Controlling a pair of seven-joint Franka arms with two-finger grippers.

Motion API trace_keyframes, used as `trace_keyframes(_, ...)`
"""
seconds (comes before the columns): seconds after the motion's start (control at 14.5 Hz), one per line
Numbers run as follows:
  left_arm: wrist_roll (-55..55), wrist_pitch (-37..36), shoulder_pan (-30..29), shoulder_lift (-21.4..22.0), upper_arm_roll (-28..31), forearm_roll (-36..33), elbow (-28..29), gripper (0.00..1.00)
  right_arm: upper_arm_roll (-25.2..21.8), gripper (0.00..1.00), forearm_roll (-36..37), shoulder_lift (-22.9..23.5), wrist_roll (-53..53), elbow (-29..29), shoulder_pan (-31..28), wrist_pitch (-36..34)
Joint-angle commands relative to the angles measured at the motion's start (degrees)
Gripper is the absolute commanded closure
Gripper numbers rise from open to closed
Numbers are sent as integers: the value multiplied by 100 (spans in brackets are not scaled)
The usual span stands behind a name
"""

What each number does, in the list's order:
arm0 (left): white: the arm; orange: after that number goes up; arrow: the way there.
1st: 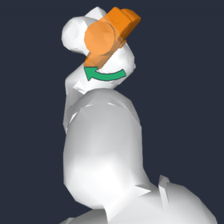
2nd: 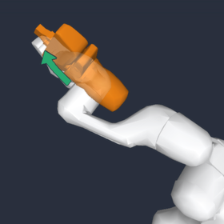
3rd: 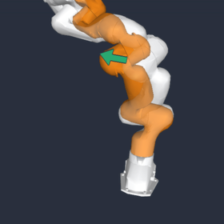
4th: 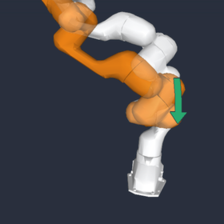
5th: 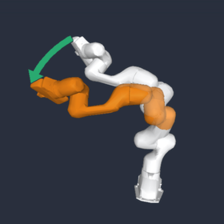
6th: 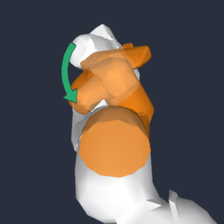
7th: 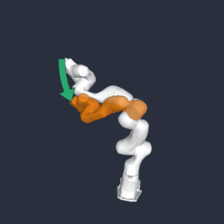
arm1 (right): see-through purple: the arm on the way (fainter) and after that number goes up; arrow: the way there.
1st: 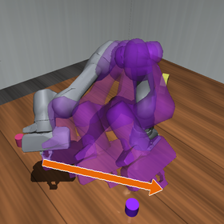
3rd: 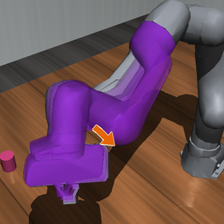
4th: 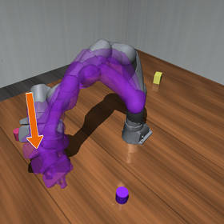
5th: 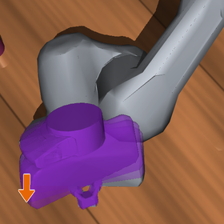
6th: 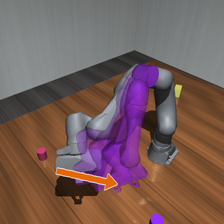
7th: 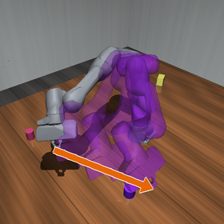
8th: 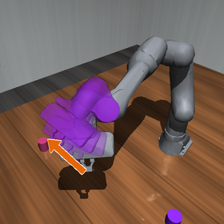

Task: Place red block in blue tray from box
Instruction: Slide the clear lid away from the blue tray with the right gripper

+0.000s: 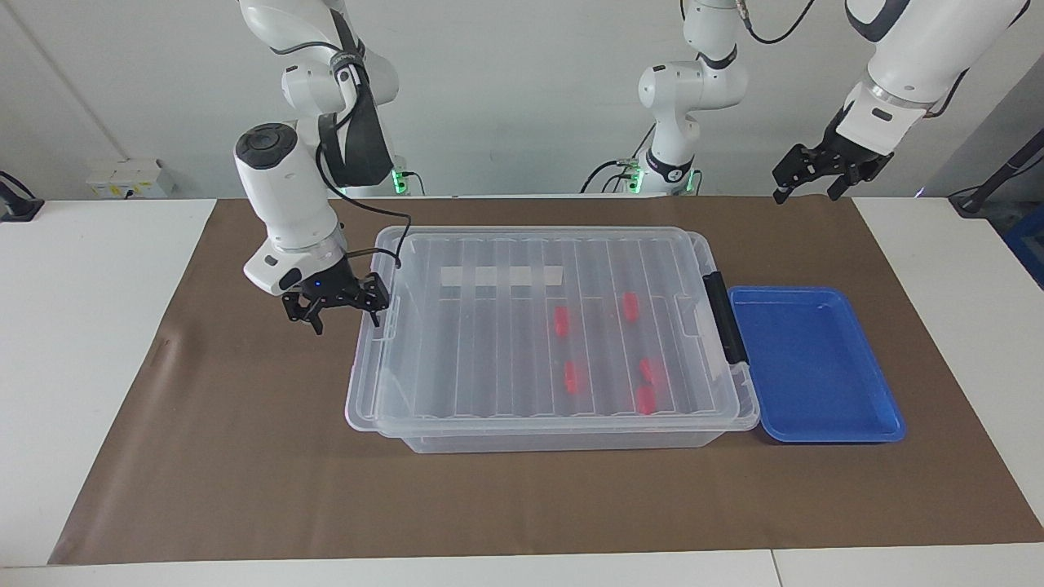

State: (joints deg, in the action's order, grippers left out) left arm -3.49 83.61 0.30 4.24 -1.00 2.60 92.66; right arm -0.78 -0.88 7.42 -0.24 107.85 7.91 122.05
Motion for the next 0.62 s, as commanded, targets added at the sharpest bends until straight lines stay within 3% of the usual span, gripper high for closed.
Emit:
trace_keyframes(0.0,42,6,-74,104,-41,65,85,0,16,0,79,-144,349,78,-263,-207)
trace_keyframes(0.55,15,24,-21,104,-41,65,85,0,8,0,88,-240,727,78,-799,-533)
